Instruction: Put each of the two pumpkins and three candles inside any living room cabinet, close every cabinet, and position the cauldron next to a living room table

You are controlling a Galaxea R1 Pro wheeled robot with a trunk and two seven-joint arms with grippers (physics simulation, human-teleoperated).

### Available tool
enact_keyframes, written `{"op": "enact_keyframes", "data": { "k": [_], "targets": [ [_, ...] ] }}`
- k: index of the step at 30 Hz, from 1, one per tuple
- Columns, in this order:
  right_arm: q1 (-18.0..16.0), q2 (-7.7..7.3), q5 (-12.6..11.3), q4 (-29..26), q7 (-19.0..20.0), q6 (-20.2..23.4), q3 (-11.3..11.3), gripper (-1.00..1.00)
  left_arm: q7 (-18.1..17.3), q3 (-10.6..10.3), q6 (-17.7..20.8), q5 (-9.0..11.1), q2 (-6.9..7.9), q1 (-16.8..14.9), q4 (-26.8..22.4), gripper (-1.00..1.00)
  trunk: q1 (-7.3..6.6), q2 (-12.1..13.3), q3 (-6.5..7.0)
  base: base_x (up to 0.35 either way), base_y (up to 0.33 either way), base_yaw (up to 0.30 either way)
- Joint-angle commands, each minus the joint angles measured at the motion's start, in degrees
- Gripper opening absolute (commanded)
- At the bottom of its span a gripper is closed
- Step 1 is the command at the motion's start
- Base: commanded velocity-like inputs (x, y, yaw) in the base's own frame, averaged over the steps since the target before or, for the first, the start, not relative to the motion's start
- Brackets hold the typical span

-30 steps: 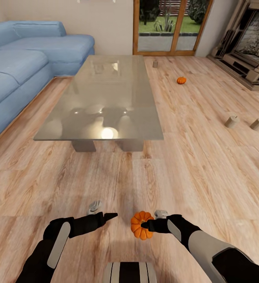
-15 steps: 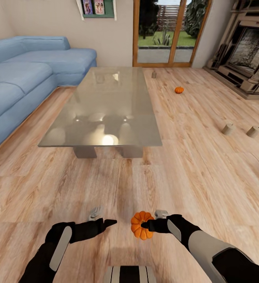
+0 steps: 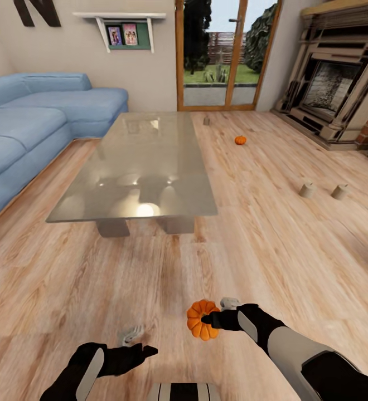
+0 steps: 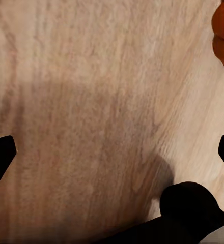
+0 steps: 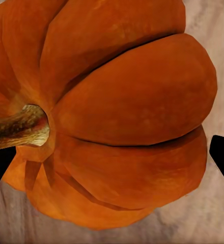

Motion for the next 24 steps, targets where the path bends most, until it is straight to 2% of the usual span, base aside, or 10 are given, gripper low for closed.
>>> {"op": "enact_keyframes", "data": {
  "k": [1,6,12,18,20,24],
  "targets": [
    [0.0,-0.02,-0.4,0.0,-0.1,0.2,0.4,-1.00,-0.1,0.3,0.4,-0.1,0.09,0.0,0.3,1.00,-0.03,0.0,0.23,0.000,0.000,-0.209],
    [0.0,-0.02,-0.4,0.0,-0.3,0.3,0.4,-1.00,0.3,0.3,-0.2,-0.2,1.04,0.0,2.7,1.00,-0.16,0.1,1.47,0.000,0.000,-0.104],
    [0.0,-0.02,-0.4,0.0,-0.5,0.4,0.4,-1.00,0.4,0.9,-4.2,-0.2,1.67,0.0,6.7,1.00,-0.32,0.1,2.81,-0.023,0.000,-0.018],
    [0.0,0.04,-0.4,-0.1,-6.3,0.5,0.4,-1.00,0.5,1.2,-5.1,-0.2,1.88,0.0,7.8,1.00,-0.47,0.2,4.14,-0.223,-0.001,-0.194],
    [0.0,0.06,-0.5,-0.2,-7.2,0.5,0.4,-1.00,0.8,1.3,-5.2,-0.3,2.03,0.0,7.9,1.00,-0.52,0.3,4.59,-0.294,-0.043,-0.256],
    [0.0,-0.01,-0.5,-0.3,-7.5,0.6,0.3,-1.00,5.3,1.3,-5.2,-0.3,2.00,0.0,7.9,1.00,-0.63,0.3,5.47,-0.302,-0.072,-0.263]
  ]
}}
